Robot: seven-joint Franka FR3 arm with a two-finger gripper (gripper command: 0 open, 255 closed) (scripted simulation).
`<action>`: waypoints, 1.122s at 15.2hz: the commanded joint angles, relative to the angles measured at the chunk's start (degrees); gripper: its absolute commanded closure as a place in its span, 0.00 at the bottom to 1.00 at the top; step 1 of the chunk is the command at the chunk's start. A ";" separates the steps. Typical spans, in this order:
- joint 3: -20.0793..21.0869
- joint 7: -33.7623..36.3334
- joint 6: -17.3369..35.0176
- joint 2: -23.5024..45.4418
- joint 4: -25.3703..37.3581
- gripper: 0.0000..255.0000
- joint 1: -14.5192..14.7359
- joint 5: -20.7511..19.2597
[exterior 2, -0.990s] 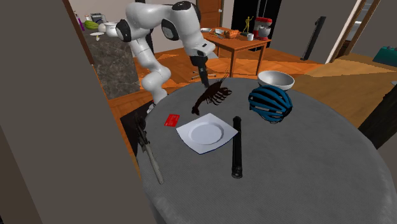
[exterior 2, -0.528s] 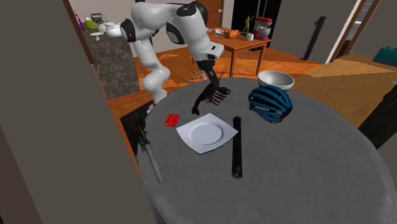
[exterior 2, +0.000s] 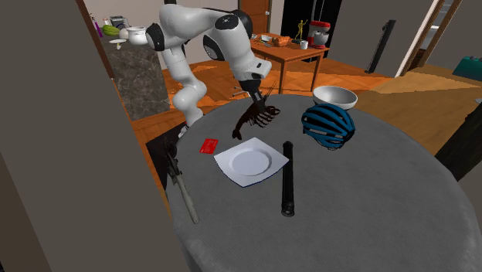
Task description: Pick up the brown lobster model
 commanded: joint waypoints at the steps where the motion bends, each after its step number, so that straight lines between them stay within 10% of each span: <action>1: -0.01 -0.02 0.04 0.05 -0.08 1.00 0.00 -0.01; 17: -0.19 2.15 -7.13 1.36 8.63 1.00 0.38 0.25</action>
